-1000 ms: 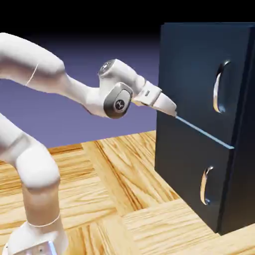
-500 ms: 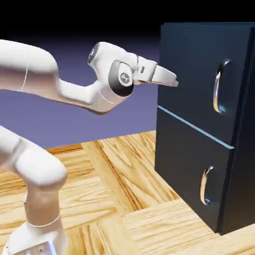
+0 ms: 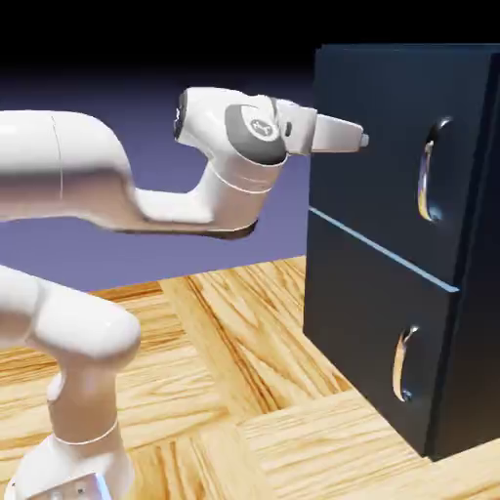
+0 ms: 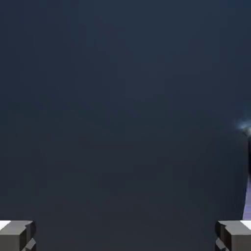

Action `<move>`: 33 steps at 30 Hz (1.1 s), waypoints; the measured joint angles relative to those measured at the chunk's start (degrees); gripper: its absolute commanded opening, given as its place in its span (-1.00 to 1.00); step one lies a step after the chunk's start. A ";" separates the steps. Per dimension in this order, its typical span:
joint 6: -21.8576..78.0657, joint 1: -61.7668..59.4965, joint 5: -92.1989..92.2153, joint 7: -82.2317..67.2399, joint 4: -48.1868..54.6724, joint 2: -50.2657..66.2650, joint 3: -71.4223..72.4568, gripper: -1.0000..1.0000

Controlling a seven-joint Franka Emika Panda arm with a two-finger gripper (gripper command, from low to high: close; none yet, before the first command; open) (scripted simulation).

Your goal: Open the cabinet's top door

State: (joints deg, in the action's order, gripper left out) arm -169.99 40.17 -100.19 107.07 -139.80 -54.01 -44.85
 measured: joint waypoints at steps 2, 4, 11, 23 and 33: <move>0.20 1.96 -4.98 3.21 1.05 -1.06 -2.23 0.00; 0.40 3.93 -9.97 6.43 2.11 -2.12 -4.46 0.00; 1.10 10.80 -27.41 17.68 5.80 -5.84 -12.27 0.00; 3.31 25.14 -44.12 27.49 15.02 -7.79 -23.11 0.00; 14.03 12.53 -41.11 30.12 1.94 -9.27 -13.15 -1.00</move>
State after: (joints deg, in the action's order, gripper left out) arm -155.97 52.70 -141.29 137.20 -137.85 -63.29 -57.99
